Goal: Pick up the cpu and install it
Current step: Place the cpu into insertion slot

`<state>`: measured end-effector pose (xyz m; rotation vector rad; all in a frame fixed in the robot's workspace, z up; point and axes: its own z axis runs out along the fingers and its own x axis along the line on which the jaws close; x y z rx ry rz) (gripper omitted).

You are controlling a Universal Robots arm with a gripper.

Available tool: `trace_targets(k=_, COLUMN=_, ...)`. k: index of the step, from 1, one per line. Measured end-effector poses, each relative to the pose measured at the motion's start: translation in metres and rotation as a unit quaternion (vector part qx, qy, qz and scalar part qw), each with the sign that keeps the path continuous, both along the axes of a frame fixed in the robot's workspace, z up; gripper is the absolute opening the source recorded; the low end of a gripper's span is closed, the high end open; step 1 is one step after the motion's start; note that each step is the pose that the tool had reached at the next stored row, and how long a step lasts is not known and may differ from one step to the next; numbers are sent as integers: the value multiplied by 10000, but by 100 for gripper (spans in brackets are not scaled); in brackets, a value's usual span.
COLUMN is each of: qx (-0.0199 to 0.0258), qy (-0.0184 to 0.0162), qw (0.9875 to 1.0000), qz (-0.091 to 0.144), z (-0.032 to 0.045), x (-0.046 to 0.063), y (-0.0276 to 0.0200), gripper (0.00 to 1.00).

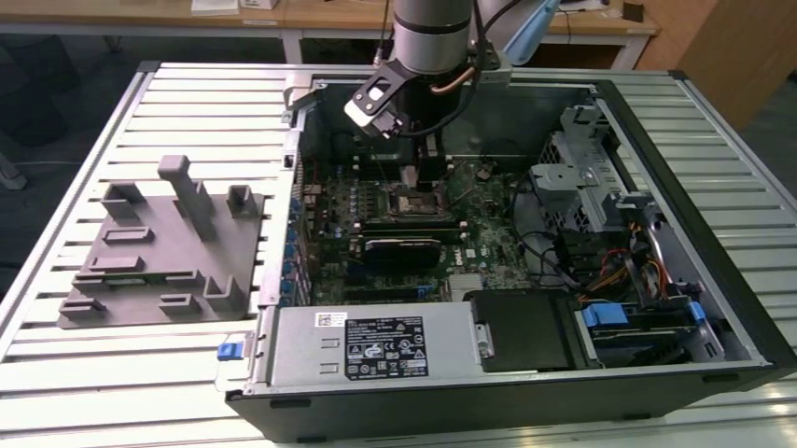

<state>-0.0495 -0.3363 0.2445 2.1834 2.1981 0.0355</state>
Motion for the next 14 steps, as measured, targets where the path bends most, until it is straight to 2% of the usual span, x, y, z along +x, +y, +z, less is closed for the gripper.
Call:
trace_targets(k=6, qx=-1, qy=1, qw=10000, qz=-1, z=-45, x=-1, y=-1, gripper=53)
trace_targets(k=14, qx=0, qy=1, qw=10000, qz=-1, z=-61, x=0, y=0, gripper=53)
